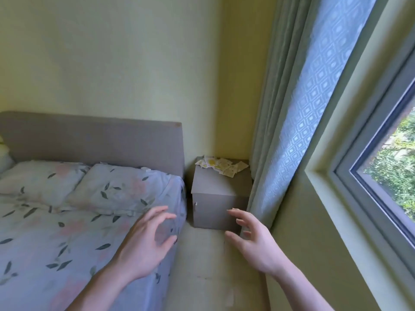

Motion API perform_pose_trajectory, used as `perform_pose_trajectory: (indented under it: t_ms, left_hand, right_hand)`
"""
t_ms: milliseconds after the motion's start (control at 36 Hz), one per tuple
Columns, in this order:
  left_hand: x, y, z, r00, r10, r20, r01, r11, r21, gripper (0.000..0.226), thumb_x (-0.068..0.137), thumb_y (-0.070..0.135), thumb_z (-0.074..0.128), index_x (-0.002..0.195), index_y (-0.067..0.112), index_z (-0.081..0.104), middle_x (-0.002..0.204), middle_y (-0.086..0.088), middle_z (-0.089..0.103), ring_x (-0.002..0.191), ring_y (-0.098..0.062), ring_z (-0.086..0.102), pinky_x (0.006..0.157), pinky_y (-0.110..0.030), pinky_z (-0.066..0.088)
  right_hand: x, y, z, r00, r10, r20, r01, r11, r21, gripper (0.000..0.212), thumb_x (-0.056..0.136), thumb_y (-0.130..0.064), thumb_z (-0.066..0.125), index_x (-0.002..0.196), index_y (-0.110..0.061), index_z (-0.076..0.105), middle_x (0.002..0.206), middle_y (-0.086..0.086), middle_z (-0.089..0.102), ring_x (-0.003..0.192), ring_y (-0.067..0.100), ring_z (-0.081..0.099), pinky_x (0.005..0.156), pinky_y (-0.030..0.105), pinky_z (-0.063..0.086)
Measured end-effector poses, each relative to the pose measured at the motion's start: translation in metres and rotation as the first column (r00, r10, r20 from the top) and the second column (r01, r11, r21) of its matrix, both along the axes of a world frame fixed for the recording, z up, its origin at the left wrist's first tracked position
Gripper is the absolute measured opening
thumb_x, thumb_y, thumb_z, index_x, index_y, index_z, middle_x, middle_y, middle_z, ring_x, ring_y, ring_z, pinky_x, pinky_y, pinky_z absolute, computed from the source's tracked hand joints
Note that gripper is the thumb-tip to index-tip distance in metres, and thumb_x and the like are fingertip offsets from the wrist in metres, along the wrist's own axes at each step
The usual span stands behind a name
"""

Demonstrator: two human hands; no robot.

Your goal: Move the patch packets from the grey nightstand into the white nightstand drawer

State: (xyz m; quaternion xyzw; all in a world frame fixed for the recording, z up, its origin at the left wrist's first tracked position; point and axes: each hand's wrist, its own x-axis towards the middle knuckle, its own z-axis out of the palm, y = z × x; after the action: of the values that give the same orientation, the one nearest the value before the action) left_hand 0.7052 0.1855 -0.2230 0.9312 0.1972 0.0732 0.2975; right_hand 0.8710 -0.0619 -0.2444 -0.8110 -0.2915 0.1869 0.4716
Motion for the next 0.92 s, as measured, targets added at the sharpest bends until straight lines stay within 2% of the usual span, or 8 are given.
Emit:
perform_pose_trajectory:
  t_ms: [111, 222, 333, 528, 667, 806, 861, 917]
  left_hand:
    - [0.034, 0.034, -0.009, 0.997, 0.072, 0.011, -0.072, 0.997, -0.016, 0.034, 0.091, 0.039, 0.069, 0.121, 0.044, 0.055, 0.141, 0.033, 0.033, 0.130, 0.005, 0.042, 0.104, -0.020, 0.033]
    - [0.080, 0.072, -0.021, 0.994, 0.106, -0.016, -0.107, 0.994, -0.027, 0.034, 0.090, 0.039, 0.069, 0.121, 0.044, 0.055, 0.140, 0.033, 0.033, 0.127, 0.005, 0.044, 0.099, -0.020, 0.036]
    - [0.140, 0.111, -0.037, 0.995, 0.097, -0.002, -0.097, 0.994, -0.044, 0.034, 0.089, 0.037, 0.071, 0.120, 0.042, 0.056, 0.138, 0.032, 0.035, 0.126, 0.005, 0.044, 0.103, -0.020, 0.035]
    - [0.274, 0.184, -0.057, 0.999, -0.005, -0.034, 0.002, 0.997, -0.073, 0.036, 0.089, 0.028, 0.071, 0.123, 0.035, 0.058, 0.141, 0.020, 0.041, 0.131, 0.002, 0.040, 0.105, -0.011, 0.025]
    - [0.371, 0.225, -0.072, 0.992, -0.110, -0.055, 0.104, 0.990, -0.094, 0.037, 0.087, 0.033, 0.072, 0.118, 0.043, 0.054, 0.139, 0.023, 0.042, 0.131, 0.000, 0.043, 0.111, -0.021, 0.031]
    - [0.455, 0.240, -0.088, 0.973, -0.174, -0.155, 0.156, 0.981, -0.117, 0.040, 0.087, 0.034, 0.071, 0.125, 0.035, 0.059, 0.139, 0.022, 0.043, 0.129, 0.000, 0.044, 0.101, -0.016, 0.030]
    - [0.487, 0.246, -0.099, 0.964, -0.195, -0.180, 0.173, 0.976, -0.131, 0.039, 0.086, 0.034, 0.072, 0.123, 0.035, 0.060, 0.136, 0.021, 0.044, 0.126, 0.000, 0.047, 0.097, -0.015, 0.029]
    - [0.517, 0.255, -0.111, 0.958, -0.198, -0.207, 0.169, 0.974, -0.150, 0.039, 0.085, 0.035, 0.072, 0.122, 0.035, 0.060, 0.134, 0.020, 0.045, 0.122, -0.001, 0.051, 0.097, -0.017, 0.033]
  right_hand:
    - [0.054, 0.045, 0.001, 0.998, 0.066, -0.009, -0.066, 0.998, -0.002, 0.047, 0.091, -0.030, 0.074, 0.129, -0.050, 0.054, 0.136, -0.030, 0.053, 0.124, -0.015, 0.048, 0.101, 0.011, 0.041]
    - [0.105, 0.084, -0.006, 0.996, 0.087, -0.014, -0.088, 0.996, -0.034, 0.047, 0.091, -0.031, 0.073, 0.132, -0.046, 0.055, 0.135, -0.026, 0.054, 0.125, -0.012, 0.048, 0.104, 0.019, 0.043]
    - [0.158, 0.121, -0.018, 0.997, 0.078, -0.017, -0.078, 0.995, -0.054, 0.047, 0.090, -0.032, 0.073, 0.130, -0.049, 0.055, 0.136, -0.025, 0.053, 0.126, -0.008, 0.050, 0.106, 0.022, 0.043]
    - [0.264, 0.166, -0.042, 0.999, -0.019, -0.048, 0.013, 0.992, -0.128, 0.048, 0.089, -0.033, 0.075, 0.131, -0.046, 0.056, 0.135, -0.024, 0.053, 0.124, -0.003, 0.052, 0.104, 0.020, 0.043]
    - [0.329, 0.184, -0.055, 0.992, -0.114, -0.059, 0.104, 0.983, -0.151, 0.048, 0.089, -0.029, 0.074, 0.131, -0.044, 0.057, 0.131, -0.024, 0.056, 0.121, -0.002, 0.055, 0.097, 0.014, 0.044]
    - [0.381, 0.201, -0.069, 0.979, -0.164, -0.123, 0.140, 0.973, -0.186, 0.049, 0.090, -0.028, 0.074, 0.133, -0.042, 0.056, 0.133, -0.022, 0.056, 0.120, 0.000, 0.056, 0.088, 0.002, 0.041]
    - [0.408, 0.210, -0.079, 0.970, -0.191, -0.149, 0.162, 0.969, -0.189, 0.048, 0.089, -0.028, 0.074, 0.131, -0.043, 0.057, 0.133, -0.021, 0.056, 0.121, 0.001, 0.056, 0.090, 0.003, 0.041]
    - [0.436, 0.219, -0.089, 0.963, -0.210, -0.170, 0.175, 0.964, -0.202, 0.047, 0.088, -0.030, 0.074, 0.130, -0.045, 0.057, 0.131, -0.019, 0.057, 0.121, 0.002, 0.056, 0.096, 0.011, 0.042]
